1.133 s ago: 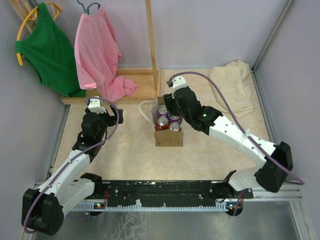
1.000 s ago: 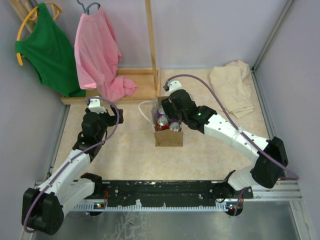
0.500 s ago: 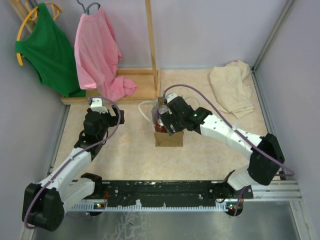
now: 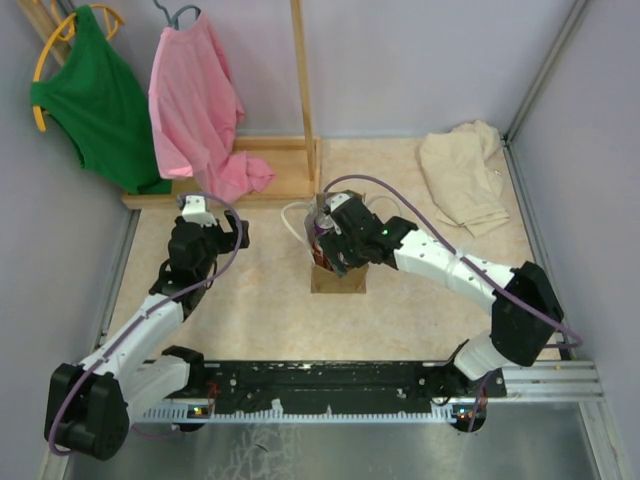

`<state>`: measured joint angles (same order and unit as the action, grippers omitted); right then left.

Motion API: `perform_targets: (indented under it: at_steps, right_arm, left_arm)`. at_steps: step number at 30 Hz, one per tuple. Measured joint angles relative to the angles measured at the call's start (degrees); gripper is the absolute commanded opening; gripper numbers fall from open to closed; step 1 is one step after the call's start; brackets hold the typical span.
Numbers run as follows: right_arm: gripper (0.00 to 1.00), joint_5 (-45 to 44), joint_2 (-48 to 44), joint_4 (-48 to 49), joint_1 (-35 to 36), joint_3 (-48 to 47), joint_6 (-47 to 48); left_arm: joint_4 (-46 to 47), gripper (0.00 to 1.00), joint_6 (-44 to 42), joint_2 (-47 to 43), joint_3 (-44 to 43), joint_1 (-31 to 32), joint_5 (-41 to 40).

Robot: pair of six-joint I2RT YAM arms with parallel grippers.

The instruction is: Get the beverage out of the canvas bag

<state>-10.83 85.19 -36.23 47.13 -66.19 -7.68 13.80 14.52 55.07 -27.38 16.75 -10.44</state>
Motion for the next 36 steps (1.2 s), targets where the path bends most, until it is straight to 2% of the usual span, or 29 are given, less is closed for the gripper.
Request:
perform_targets:
  at_steps: [11, 17, 18, 19, 20, 36]
  right_arm:
    - [0.70, -0.20, 3.52, 4.13, 0.00, 0.92, -0.44]
    - [0.50, -1.40, 4.63, 4.72, 0.02, 0.83, -1.29]
    - [0.41, -1.44, 4.68, 4.70, 0.02, 0.83, -1.42]
    - [0.12, -1.51, 4.72, 4.68, 0.07, 0.76, -1.49]
    - [0.00, -1.53, 4.81, 4.57, 0.09, 0.66, -1.53]
    - [0.00, -2.03, 4.42, 3.10, 0.13, -0.26, -2.58]
  left_arm:
    - [-0.04, 1.00, 0.00, 0.37, -0.02, 0.00, 0.02]
    - [-0.04, 1.00, 0.00, 0.37, -0.02, 0.00, 0.02]
    - [-0.07, 1.00, 0.00, 0.37, 0.00, 0.00, 0.02]
    - [-0.07, 1.00, 0.00, 0.37, -0.02, 0.00, 0.02]
    - [-0.07, 1.00, 0.00, 0.37, -0.02, 0.00, 0.02]
    - [-0.04, 1.00, 0.02, 0.37, -0.02, 0.00, 0.02]
